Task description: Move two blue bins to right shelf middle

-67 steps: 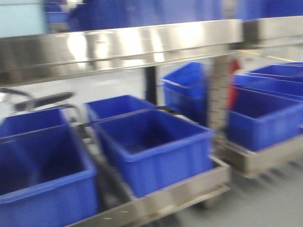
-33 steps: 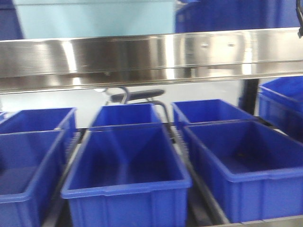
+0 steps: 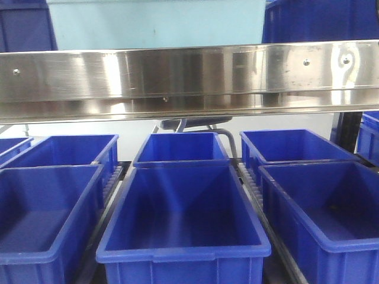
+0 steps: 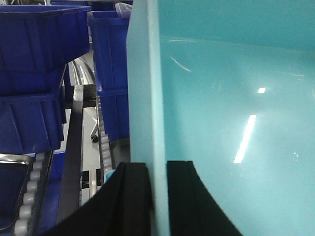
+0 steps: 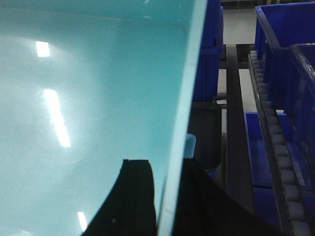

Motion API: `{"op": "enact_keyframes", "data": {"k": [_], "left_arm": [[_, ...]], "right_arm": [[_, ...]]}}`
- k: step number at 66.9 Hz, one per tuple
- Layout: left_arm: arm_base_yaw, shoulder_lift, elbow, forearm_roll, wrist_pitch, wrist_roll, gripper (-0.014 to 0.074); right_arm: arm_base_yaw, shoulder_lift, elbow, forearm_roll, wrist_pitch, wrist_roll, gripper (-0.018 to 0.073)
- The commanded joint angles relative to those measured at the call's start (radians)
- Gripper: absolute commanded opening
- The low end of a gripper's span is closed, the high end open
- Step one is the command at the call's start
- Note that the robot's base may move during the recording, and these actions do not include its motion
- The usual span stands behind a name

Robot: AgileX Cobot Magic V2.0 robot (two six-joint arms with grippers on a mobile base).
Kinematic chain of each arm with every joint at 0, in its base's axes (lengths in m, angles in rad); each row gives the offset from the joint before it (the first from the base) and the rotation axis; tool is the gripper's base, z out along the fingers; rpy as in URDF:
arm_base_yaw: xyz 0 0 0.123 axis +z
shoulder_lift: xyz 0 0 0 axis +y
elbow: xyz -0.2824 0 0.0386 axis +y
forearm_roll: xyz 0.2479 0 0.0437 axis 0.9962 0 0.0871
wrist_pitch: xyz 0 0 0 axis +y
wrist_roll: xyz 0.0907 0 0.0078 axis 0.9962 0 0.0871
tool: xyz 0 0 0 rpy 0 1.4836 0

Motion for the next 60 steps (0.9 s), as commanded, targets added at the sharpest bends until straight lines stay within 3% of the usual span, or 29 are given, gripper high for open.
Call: {"op": "enact_keyframes", "data": {"k": [1, 60], "left_arm": [[-0.010, -0.015, -0.017, -0.058, -0.073, -0.004, -0.0111], [-0.010, -0.015, -0.017, -0.058, -0.073, -0.004, -0.0111]], "right_arm": [[0.007, -0.009, -0.010, 0.034, -0.047, -0.018, -0.0167], [0.007, -0.009, -0.010, 0.044, -0.047, -0.018, -0.0167]]}}
